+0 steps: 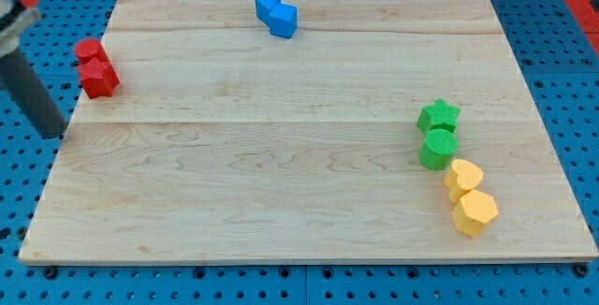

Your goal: Slide the red star towards the green star

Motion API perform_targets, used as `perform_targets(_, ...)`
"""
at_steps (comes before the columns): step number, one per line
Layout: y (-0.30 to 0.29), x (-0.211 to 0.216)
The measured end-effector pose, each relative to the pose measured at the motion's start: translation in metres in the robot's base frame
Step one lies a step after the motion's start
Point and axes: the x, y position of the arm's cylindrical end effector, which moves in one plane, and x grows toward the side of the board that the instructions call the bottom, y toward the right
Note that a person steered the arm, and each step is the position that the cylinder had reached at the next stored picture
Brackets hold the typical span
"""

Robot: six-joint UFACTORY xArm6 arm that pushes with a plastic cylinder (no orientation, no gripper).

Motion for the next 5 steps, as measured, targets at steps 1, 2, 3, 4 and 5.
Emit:
perform_targets(1,0.000,-0.026)
perform_targets(2,0.000,-0.085)
perform_targets(3,0.006,-0.110)
perform_targets(4,0.038,-0.109)
perform_targets(5,0.076,-0.092)
